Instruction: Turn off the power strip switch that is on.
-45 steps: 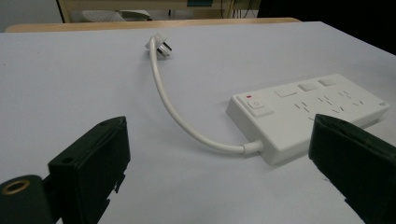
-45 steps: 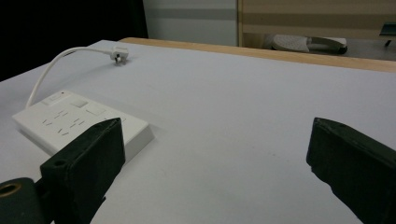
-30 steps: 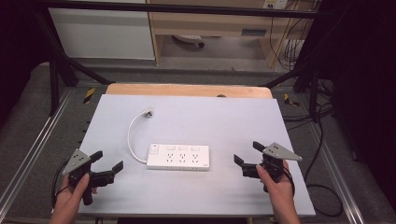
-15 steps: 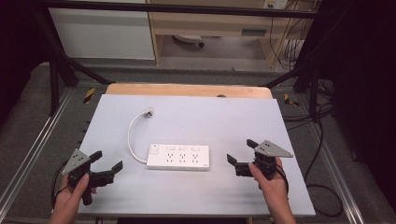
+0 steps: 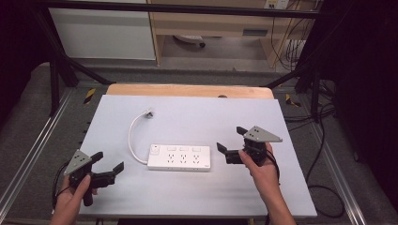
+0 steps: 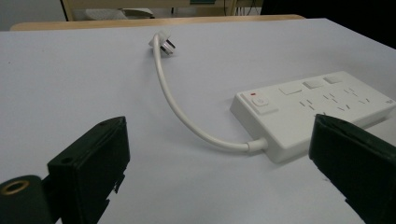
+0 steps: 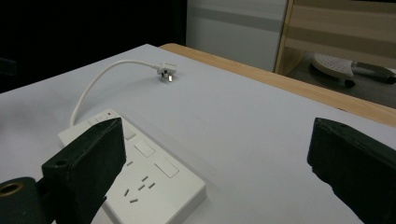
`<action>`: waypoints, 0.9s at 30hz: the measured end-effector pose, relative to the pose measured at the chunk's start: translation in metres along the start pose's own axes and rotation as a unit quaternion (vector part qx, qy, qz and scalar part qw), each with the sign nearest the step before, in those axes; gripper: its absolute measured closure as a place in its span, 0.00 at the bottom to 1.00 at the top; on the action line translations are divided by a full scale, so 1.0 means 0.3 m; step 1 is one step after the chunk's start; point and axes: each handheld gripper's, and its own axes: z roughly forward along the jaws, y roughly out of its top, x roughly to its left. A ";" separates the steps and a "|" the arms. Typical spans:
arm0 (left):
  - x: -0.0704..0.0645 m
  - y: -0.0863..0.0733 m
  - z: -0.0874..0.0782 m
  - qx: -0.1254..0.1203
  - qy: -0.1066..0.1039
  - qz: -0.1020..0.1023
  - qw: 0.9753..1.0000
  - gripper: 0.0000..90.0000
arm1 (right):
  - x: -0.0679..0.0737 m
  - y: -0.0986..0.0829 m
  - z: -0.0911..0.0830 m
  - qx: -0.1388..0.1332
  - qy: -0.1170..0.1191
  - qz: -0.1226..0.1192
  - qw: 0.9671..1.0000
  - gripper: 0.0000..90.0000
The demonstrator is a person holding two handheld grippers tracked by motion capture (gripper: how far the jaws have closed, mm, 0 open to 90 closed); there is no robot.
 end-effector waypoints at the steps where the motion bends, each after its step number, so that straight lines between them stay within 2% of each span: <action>1: -0.001 0.000 0.000 0.000 -0.001 0.001 1.000 0.06 | 0.003 0.008 0.007 -0.001 0.001 0.000 1.000 0.05; 9: -0.003 -0.001 0.002 0.002 -0.003 0.006 1.000 0.06 | 0.021 0.050 0.041 -0.004 0.009 -0.003 1.000 0.04; 19: -0.007 0.002 0.001 -0.001 -0.004 0.006 1.000 0.06 | 0.046 0.077 0.084 -0.007 -0.002 0.008 1.000 0.05; 27: -0.003 0.001 0.000 0.000 -0.003 0.006 1.000 0.06 | 0.065 0.093 0.109 -0.007 0.012 0.006 1.000 0.07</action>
